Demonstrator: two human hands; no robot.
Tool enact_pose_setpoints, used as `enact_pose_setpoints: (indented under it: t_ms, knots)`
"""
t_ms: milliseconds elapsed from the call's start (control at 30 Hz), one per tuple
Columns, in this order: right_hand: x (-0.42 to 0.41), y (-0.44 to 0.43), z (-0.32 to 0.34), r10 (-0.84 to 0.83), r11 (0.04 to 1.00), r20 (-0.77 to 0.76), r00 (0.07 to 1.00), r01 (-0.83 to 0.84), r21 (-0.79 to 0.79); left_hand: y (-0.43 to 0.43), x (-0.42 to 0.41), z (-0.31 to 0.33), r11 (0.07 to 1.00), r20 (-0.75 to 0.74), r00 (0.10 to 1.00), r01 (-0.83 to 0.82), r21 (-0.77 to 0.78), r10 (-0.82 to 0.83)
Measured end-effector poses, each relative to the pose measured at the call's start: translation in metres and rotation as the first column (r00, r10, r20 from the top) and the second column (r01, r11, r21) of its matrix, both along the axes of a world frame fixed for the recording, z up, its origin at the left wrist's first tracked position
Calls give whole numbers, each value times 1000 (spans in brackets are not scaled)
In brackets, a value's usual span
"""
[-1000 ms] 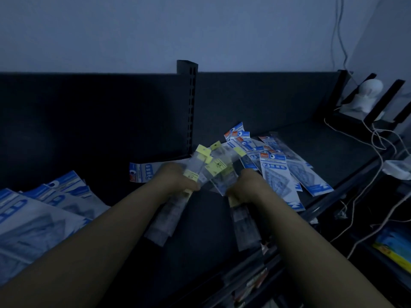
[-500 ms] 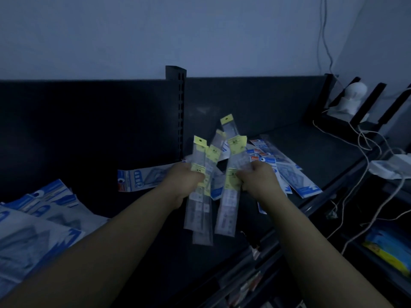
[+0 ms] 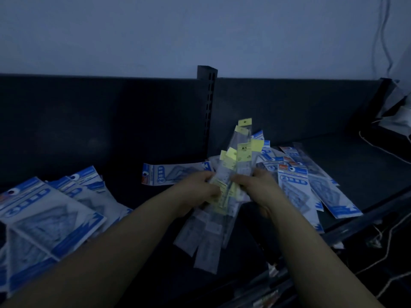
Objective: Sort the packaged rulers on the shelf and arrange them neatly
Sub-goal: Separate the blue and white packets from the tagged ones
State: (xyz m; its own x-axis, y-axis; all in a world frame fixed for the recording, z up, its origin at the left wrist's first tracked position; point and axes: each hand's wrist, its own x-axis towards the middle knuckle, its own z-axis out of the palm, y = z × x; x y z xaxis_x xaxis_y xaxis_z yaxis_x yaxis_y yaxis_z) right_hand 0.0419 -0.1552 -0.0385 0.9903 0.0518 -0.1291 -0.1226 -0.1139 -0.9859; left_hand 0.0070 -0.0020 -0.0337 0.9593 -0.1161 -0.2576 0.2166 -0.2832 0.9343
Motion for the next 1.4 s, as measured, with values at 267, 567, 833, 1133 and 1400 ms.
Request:
enact_pose_setpoints:
  t_ms: [267,567,833,1133,1400]
  knots:
    - [4,-3,-5,15,994,-68,998,-22,-103,16,4,-7,933,127,990,-108,344,67]
    - [4,-24,9,-46,962,-32,998,35,-271,12,17,-10,777,251,966,-107,620,-67]
    - [2,-43,7,-126,946,-51,991,104,-306,-5,25,8,887,403,891,-348,303,211]
    - [2,-53,1,-189,949,-100,977,156,-273,-25,34,-14,698,151,971,21,716,-184]
    - [-4,-58,-3,-206,972,-111,972,191,-134,-21,23,-5,832,126,983,45,553,-136]
